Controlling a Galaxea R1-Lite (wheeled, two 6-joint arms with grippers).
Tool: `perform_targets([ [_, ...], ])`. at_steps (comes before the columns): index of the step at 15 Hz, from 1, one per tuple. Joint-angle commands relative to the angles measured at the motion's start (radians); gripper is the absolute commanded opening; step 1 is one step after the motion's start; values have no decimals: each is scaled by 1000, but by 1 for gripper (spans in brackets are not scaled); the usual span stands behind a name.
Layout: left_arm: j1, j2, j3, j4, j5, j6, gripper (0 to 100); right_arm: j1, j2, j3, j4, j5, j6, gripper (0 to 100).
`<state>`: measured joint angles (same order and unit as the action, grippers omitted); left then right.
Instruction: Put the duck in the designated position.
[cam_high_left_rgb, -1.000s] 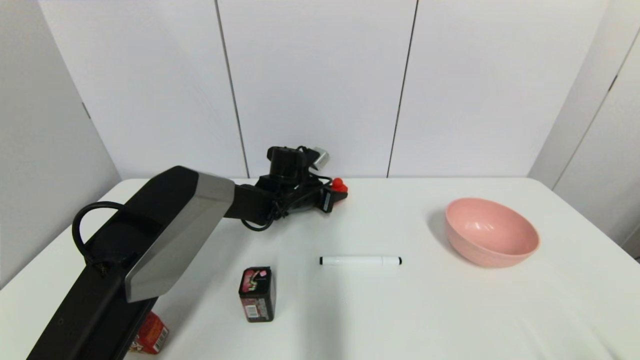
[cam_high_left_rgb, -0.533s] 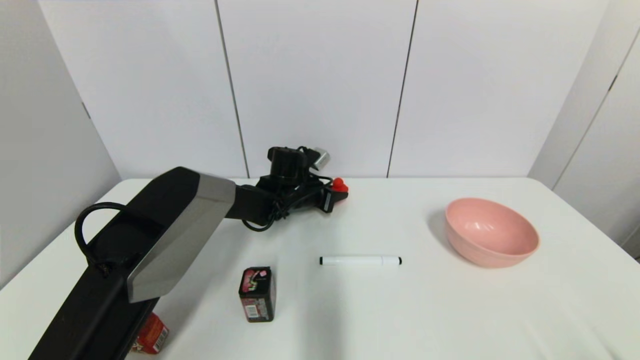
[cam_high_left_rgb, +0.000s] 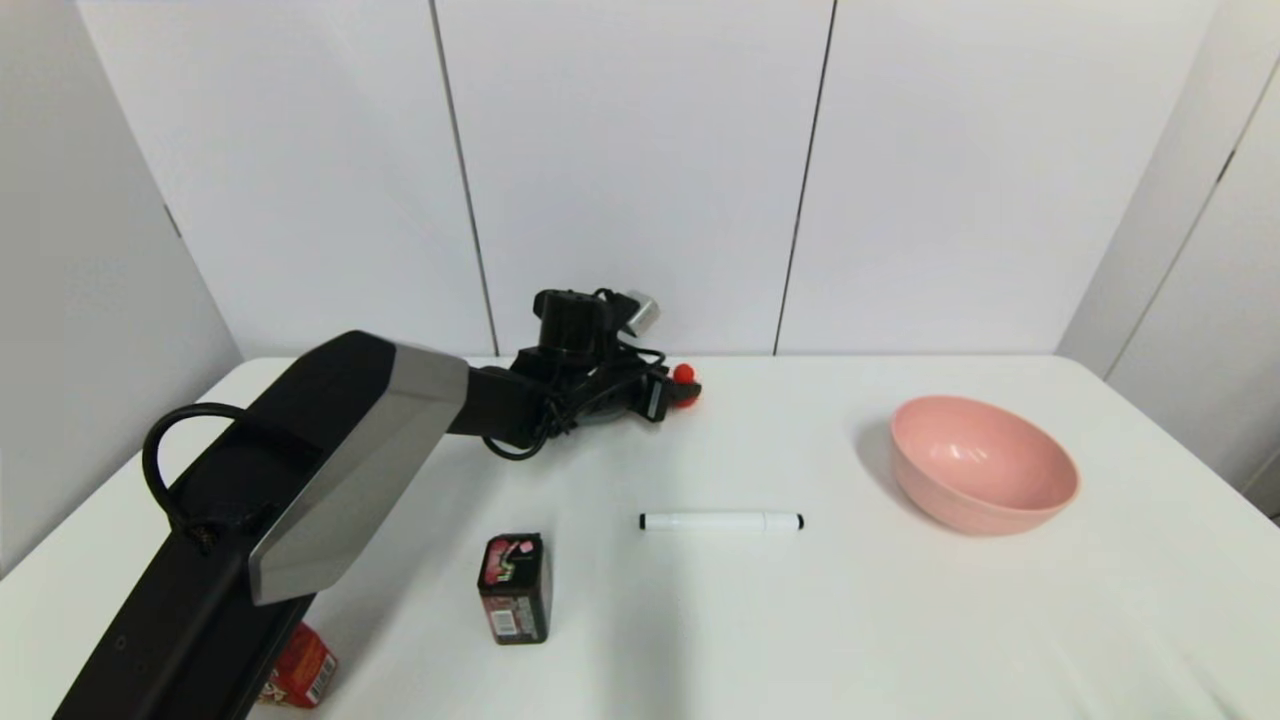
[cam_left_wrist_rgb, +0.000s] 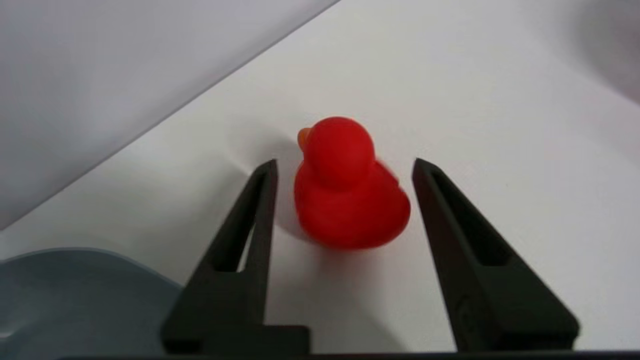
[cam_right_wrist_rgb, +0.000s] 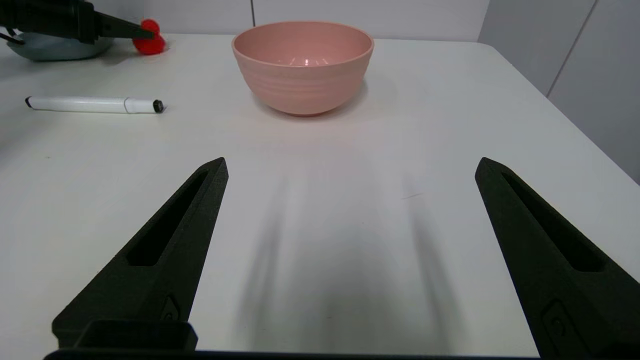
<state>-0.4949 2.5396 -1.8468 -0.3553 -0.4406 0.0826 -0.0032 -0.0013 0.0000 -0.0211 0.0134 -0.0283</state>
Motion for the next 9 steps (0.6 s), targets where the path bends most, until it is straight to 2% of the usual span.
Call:
perform_targets([
  [1, -1, -5, 0, -4, -3, 0, 100, 0, 1, 9, 0, 2, -1, 100],
  [5, 1, -82, 0, 13, 0, -3, 100, 0, 1, 9, 0, 0, -1, 100],
  [9, 4, -351, -54, 271, 17, 3, 100, 0, 1, 9, 0, 0, -1, 100],
])
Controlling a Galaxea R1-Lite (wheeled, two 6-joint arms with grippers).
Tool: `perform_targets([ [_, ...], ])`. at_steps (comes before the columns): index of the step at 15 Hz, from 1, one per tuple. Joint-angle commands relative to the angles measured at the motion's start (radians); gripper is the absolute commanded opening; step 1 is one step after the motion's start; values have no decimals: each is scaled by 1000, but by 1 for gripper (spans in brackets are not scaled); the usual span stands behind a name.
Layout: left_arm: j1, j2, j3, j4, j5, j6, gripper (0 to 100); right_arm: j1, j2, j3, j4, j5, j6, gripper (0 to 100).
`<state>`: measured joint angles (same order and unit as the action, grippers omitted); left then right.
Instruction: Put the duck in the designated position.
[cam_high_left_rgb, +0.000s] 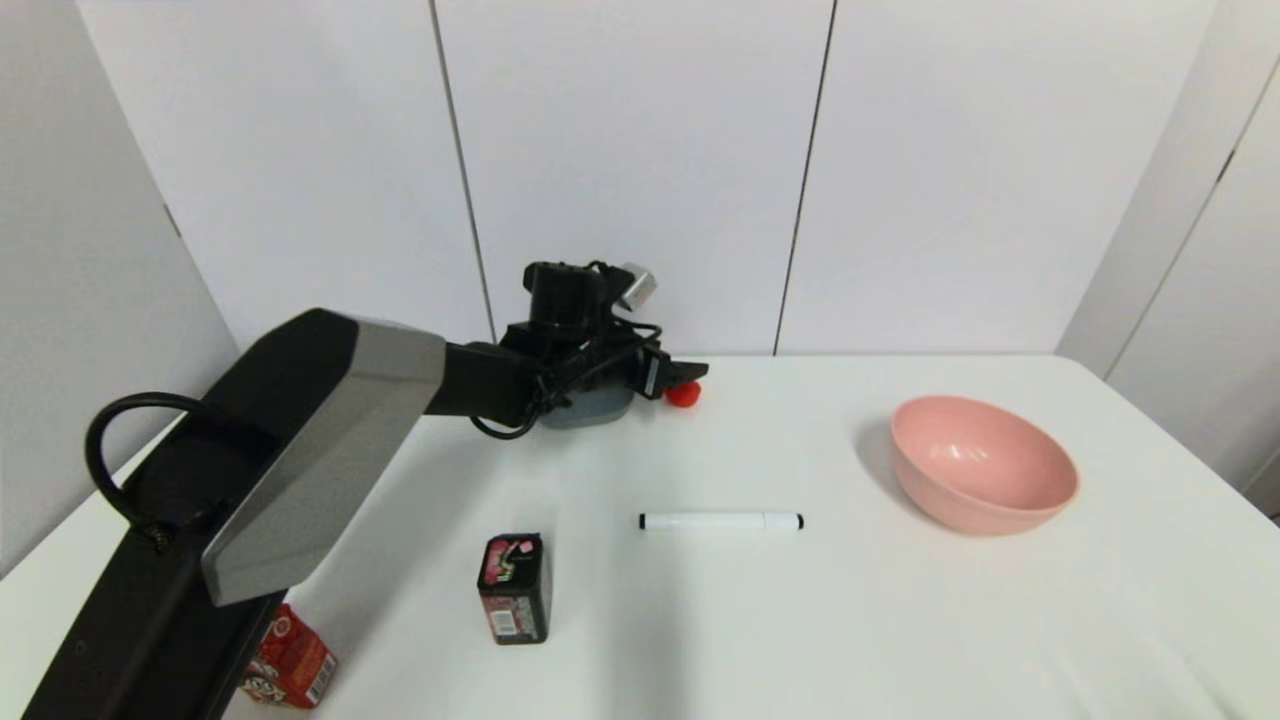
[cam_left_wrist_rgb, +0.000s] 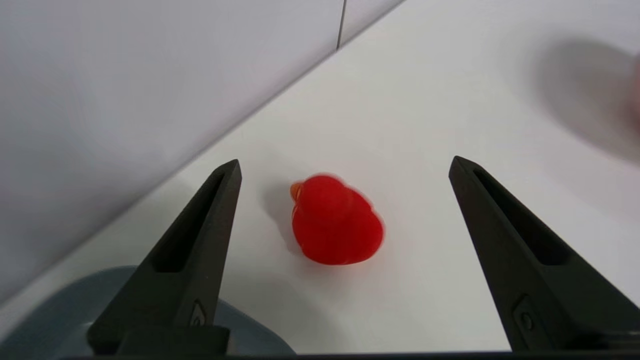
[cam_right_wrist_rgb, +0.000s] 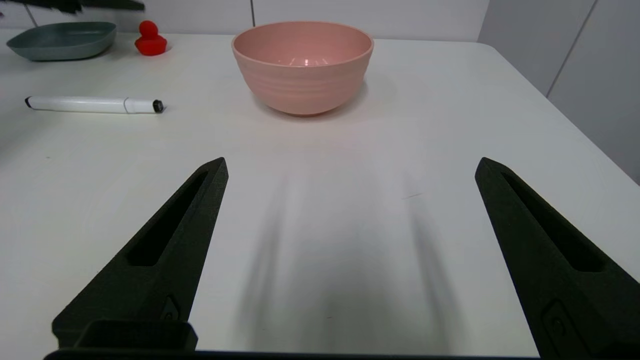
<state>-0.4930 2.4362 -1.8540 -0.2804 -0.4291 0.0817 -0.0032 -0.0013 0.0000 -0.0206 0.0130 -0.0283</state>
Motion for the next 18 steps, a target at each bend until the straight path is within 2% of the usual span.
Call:
perform_targets([
  [1, 2, -293, -47, 216, 7, 3, 100, 0, 1, 9, -1, 1, -1, 100],
  [4, 2, -491, -39, 256, 50, 24, 100, 0, 1, 9, -1, 1, -1, 100],
  [7, 5, -660, -36, 363, 87, 46, 100, 0, 1, 9, -1, 1, -1, 100],
  [10, 103, -813, -24, 529, 115, 56, 100, 0, 1, 9, -1, 1, -1, 100],
  [12, 198, -887, -7, 583, 118, 81, 100, 0, 1, 9, -1, 1, -1, 100],
  [13, 290, -965, 58, 595, 142, 118, 100, 0, 1, 9, -1, 1, -1, 100],
  [15, 370, -1056, 144, 596, 204, 150, 100, 0, 1, 9, -1, 1, -1, 100],
  [16, 438, -1158, 251, 592, 280, 161, 100, 0, 1, 9, -1, 1, -1, 100],
  [17, 452, -1189, 291, 592, 299, 161, 100, 0, 1, 9, -1, 1, -1, 100],
  [18, 464, -1313, 437, 589, 385, 161, 100, 0, 1, 9, -1, 2, -1, 100],
])
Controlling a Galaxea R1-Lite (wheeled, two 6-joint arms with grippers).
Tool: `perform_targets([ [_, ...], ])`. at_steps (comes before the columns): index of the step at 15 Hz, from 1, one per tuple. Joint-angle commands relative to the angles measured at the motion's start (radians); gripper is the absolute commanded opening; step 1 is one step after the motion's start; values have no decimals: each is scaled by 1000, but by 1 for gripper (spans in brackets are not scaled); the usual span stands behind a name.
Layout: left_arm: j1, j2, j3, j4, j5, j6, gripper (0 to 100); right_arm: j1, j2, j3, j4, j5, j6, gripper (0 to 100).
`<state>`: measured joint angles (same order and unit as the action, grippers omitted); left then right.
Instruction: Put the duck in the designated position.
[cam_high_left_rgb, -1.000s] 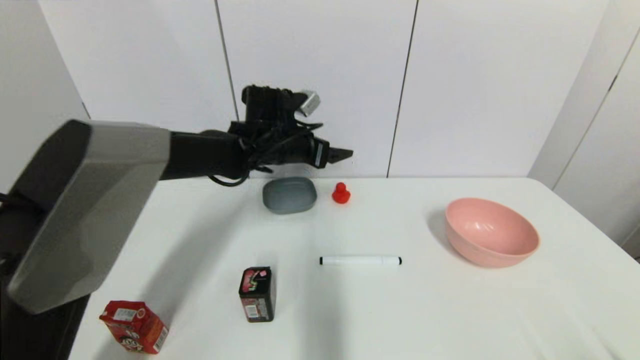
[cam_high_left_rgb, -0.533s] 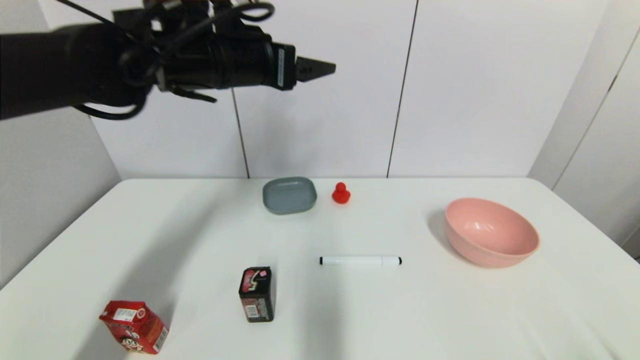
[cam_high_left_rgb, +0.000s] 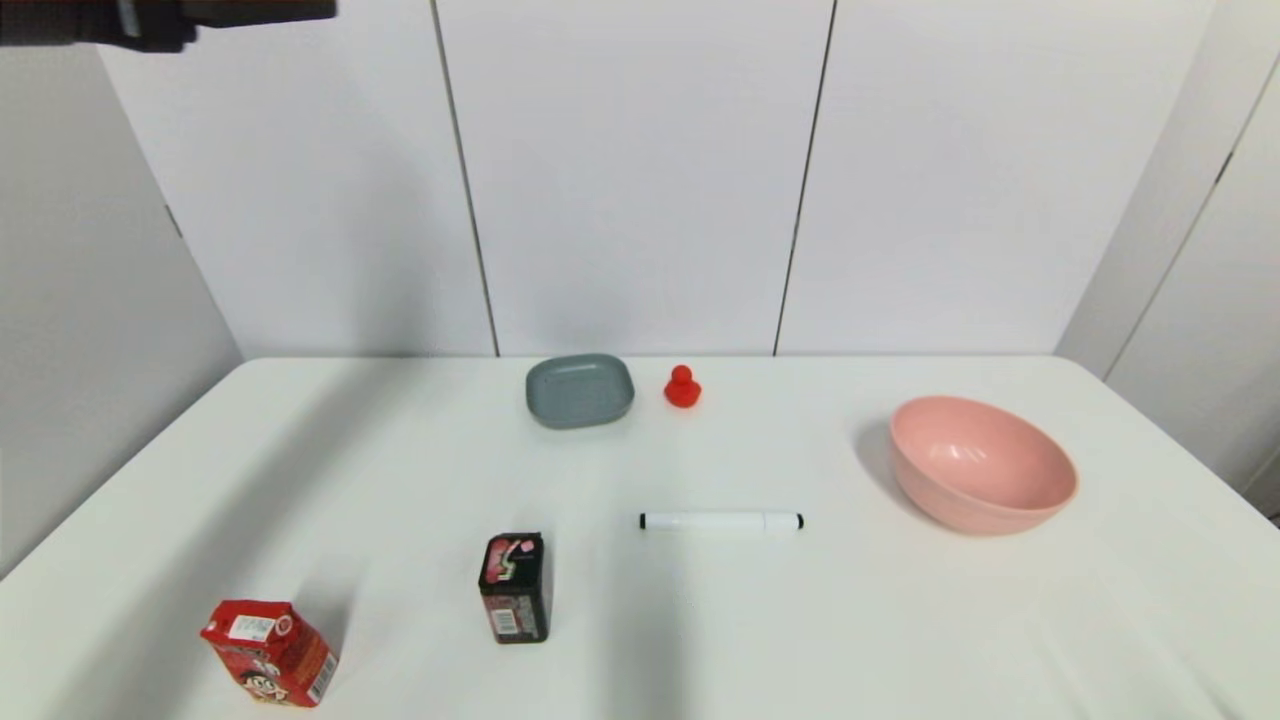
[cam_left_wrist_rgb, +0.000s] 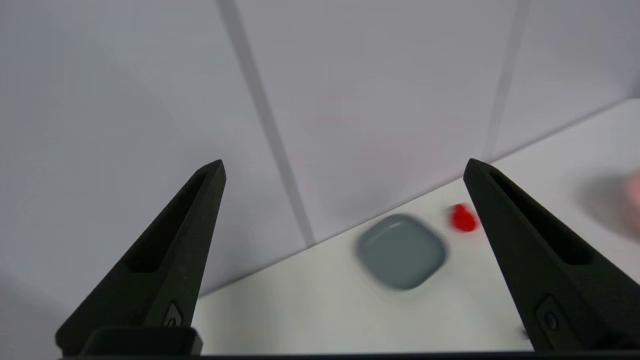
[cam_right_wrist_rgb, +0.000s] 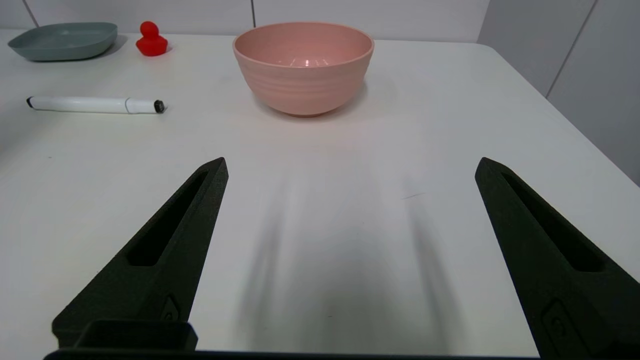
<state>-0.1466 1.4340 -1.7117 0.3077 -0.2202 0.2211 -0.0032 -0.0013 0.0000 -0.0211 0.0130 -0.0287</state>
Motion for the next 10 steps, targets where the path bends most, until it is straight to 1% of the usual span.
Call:
perform_targets([
  [1, 117, -383, 385, 1, 217, 21, 100, 0, 1, 9, 0, 1, 0, 100],
  [4, 117, -584, 652, -39, 232, 37, 100, 0, 1, 9, 0, 1, 0, 100],
  [5, 119, -623, 707, -51, 234, 44, 100, 0, 1, 9, 0, 1, 1, 100],
  [6, 121, -759, 885, -91, 236, 47, 100, 0, 1, 9, 0, 1, 0, 100],
  [8, 124, -909, 1067, -111, 254, 43, 100, 0, 1, 9, 0, 1, 0, 100],
  [10, 122, -1034, 1225, -117, 252, 32, 100, 0, 1, 9, 0, 1, 0, 100],
])
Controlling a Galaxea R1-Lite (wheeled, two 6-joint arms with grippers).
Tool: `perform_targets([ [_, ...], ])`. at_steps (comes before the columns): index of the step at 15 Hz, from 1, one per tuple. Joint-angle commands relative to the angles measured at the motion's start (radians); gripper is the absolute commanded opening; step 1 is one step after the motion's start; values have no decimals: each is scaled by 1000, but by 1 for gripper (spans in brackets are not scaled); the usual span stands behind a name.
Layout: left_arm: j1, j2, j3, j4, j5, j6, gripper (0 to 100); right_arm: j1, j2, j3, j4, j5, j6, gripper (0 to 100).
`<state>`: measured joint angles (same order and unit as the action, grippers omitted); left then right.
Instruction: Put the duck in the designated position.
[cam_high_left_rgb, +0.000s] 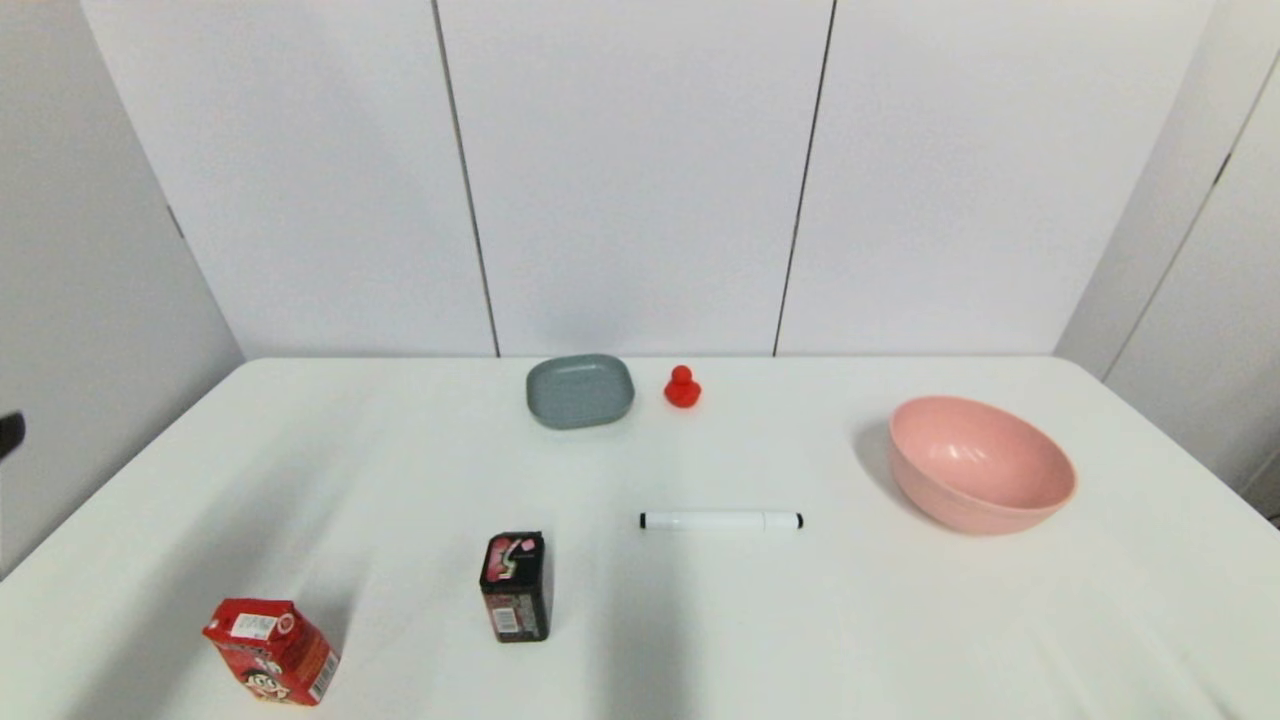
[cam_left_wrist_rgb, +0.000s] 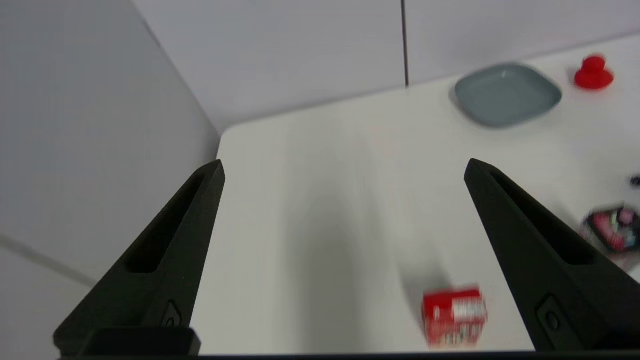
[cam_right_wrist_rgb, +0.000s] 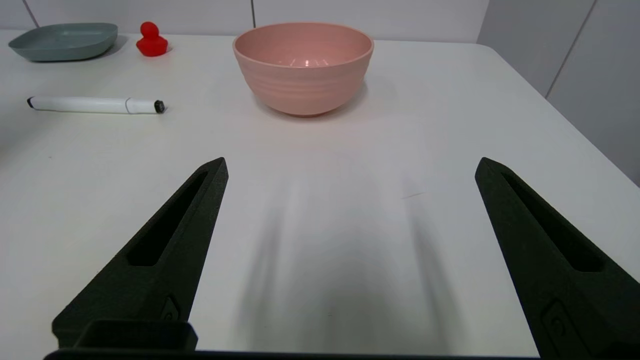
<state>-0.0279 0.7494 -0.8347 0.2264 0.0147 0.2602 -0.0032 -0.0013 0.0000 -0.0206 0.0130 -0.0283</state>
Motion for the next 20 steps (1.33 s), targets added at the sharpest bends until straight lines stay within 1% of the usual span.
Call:
perform_targets([
  [1, 5, -401, 413, -39, 16, -12, 100, 0, 1, 9, -1, 1, -1, 100],
  [3, 11, -495, 534, -65, 10, -21, 100, 0, 1, 9, -1, 1, -1, 100],
  [5, 17, -571, 666, -121, -28, -27, 100, 0, 1, 9, -1, 1, -1, 100],
  [7, 26, -651, 749, -133, -45, -39, 100, 0, 1, 9, -1, 1, -1, 100],
  [10, 32, -749, 802, -137, -65, -81, 100, 0, 1, 9, -1, 2, -1, 100],
  [13, 32, -749, 833, -222, -62, -141, 100, 0, 1, 9, -1, 1, -1, 100],
  [20, 32, -749, 833, -223, -55, -164, 100, 0, 1, 9, -1, 1, -1, 100],
])
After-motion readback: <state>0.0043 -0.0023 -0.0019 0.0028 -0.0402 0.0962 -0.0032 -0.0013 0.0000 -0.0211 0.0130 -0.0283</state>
